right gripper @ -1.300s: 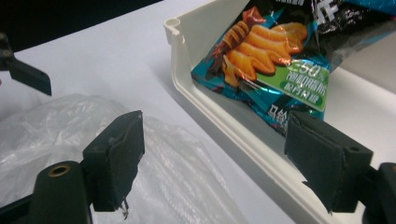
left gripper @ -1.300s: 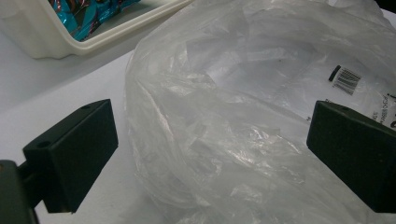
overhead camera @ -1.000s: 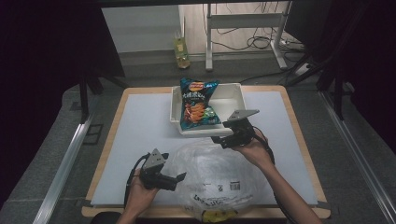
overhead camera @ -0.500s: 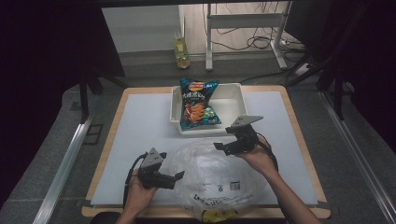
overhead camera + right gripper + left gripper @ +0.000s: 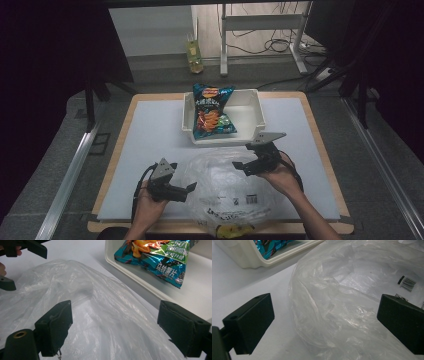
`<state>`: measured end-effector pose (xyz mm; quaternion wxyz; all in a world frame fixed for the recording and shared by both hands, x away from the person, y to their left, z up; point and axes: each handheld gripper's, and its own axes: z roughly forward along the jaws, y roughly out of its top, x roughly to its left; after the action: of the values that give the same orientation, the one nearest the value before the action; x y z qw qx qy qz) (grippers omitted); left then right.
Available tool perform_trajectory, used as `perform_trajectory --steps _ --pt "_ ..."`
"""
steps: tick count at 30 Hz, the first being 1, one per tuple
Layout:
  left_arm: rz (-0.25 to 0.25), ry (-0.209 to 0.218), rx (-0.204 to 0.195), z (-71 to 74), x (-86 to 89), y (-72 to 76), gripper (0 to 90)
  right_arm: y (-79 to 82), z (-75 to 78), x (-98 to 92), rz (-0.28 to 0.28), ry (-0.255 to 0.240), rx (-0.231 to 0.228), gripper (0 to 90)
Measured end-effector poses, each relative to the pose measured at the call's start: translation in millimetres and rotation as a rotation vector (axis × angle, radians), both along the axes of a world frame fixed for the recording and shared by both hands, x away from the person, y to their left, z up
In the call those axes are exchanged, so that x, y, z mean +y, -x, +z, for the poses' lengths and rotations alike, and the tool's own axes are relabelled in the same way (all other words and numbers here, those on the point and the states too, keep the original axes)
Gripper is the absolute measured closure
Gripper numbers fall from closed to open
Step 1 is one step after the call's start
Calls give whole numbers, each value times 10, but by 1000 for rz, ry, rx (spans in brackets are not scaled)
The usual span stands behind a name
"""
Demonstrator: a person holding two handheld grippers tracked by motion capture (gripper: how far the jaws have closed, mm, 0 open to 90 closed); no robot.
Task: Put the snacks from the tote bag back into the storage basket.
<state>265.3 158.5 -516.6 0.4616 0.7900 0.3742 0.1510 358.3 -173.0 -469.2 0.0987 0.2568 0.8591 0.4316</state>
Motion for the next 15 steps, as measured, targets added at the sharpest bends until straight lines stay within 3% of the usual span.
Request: perform_trajectory --steps 15 --pt "5 -12 -3 7 17 6 12 199 18 -184 -23 -10 -7 76"
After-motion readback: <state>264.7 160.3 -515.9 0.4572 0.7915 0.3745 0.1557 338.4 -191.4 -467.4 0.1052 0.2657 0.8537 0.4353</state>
